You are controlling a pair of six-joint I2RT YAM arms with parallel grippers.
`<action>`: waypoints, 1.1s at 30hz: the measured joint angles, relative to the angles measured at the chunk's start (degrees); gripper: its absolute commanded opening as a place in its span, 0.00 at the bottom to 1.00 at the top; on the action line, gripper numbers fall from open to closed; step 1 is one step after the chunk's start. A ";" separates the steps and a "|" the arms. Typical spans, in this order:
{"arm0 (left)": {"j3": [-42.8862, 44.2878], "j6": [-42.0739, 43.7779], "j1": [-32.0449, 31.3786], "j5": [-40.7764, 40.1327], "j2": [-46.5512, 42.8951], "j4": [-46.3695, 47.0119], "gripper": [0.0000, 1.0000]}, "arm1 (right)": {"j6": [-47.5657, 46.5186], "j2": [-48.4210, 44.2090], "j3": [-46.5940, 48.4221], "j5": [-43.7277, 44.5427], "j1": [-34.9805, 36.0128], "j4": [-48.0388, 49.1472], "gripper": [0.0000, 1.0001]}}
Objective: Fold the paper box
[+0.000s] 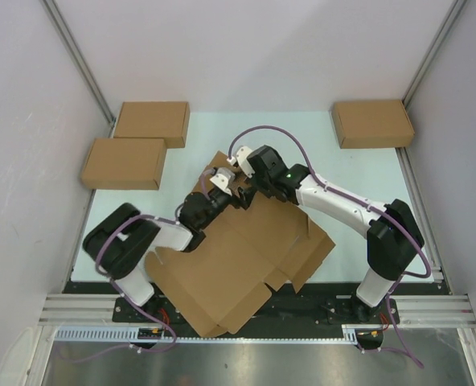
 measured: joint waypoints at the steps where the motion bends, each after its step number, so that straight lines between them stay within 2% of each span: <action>1: -0.31 0.59 0.52 -0.35 -2.08 -0.48 0.82 | -0.15 0.00 0.00 -0.04 0.17 0.15 0.00; 6: -1.38 3.54 2.51 -1.40 -15.28 -10.43 0.84 | -0.59 -0.72 0.50 0.11 0.55 2.73 0.00; 11: -1.53 4.04 4.26 -8.37 -27.61 -22.97 0.85 | -1.33 -1.20 0.50 0.28 0.63 1.20 0.00; 15: -3.63 1.22 4.96 -14.99 -35.85 -31.41 0.86 | -1.29 -1.20 0.50 0.46 0.63 0.20 0.00; 18: -5.90 -4.13 5.07 -19.12 -40.52 -39.28 0.86 | -1.27 -1.20 0.50 0.46 0.63 -0.07 0.00; 26: -12.26 -25.20 5.07 -22.53 -41.81 -51.12 0.86 | -1.25 -1.20 0.50 0.11 0.63 -0.07 0.00; 33: -13.51 -33.57 6.99 -24.15 -37.07 -56.61 0.87 | -1.01 -1.42 0.50 -0.72 0.63 -0.24 0.00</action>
